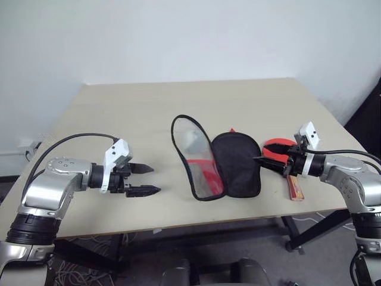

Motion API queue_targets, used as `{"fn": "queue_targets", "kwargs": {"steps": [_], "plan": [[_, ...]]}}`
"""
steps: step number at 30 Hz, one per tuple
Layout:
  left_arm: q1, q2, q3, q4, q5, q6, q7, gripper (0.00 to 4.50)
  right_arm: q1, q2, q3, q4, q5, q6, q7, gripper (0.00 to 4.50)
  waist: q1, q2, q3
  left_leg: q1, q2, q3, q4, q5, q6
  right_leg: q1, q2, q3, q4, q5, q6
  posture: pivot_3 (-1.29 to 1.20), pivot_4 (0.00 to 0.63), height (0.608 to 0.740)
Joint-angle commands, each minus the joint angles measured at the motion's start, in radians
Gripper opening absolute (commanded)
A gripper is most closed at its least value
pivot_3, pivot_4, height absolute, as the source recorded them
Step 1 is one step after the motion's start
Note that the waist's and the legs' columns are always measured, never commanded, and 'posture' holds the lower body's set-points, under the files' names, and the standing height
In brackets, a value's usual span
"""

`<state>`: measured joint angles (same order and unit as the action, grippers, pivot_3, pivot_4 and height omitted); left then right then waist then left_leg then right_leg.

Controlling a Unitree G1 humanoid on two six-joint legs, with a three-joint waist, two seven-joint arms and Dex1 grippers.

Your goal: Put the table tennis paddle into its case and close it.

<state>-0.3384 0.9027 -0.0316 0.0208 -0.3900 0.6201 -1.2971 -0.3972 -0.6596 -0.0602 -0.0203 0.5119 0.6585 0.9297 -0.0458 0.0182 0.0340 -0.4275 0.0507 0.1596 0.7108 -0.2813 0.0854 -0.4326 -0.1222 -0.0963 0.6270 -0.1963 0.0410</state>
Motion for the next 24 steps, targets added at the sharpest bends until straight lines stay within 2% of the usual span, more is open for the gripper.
{"fn": "queue_targets", "kwargs": {"steps": [1, 12, 18, 24], "plan": [[-0.050, 0.000, -0.011, 0.012, 0.013, -0.025, -0.006, 4.50, 0.000, 0.010, -0.037, 0.006, -0.001, -0.035, -0.018, 4.05, 0.001, 0.000, 0.000, 0.000, 0.000, 0.000, -0.001, 0.001, -0.001, -0.001, 0.000, 0.000, 0.000, 0.000, -0.001, 0.00, 0.000, 0.724], [-0.099, -0.010, -0.053, 0.003, 0.020, -0.036, -0.029, 4.50, 0.078, 0.014, -0.120, -0.002, 0.004, -0.030, -0.133, 4.05, 0.000, -0.001, 0.000, 0.000, 0.000, 0.002, -0.006, 0.004, -0.004, -0.003, 0.003, 0.001, 0.000, 0.001, -0.002, 0.00, 0.000, 0.724], [-0.135, -0.034, -0.075, 0.012, 0.017, -0.033, -0.038, 4.50, 0.119, -0.015, -0.162, 0.007, 0.004, 0.047, -0.192, 4.05, 0.001, -0.001, 0.000, 0.000, 0.000, 0.001, -0.006, 0.004, -0.004, -0.003, 0.003, 0.001, 0.000, 0.001, -0.002, 0.00, 0.000, 0.724], [-0.198, -0.053, -0.098, 0.016, 0.015, -0.016, -0.051, 4.50, 0.130, -0.047, -0.132, 0.060, -0.046, 0.133, -0.251, 4.05, 0.000, -0.001, 0.000, 0.000, 0.000, 0.000, -0.006, 0.005, -0.002, -0.003, 0.002, 0.001, 0.000, 0.001, -0.002, 0.00, 0.000, 0.724]]}}
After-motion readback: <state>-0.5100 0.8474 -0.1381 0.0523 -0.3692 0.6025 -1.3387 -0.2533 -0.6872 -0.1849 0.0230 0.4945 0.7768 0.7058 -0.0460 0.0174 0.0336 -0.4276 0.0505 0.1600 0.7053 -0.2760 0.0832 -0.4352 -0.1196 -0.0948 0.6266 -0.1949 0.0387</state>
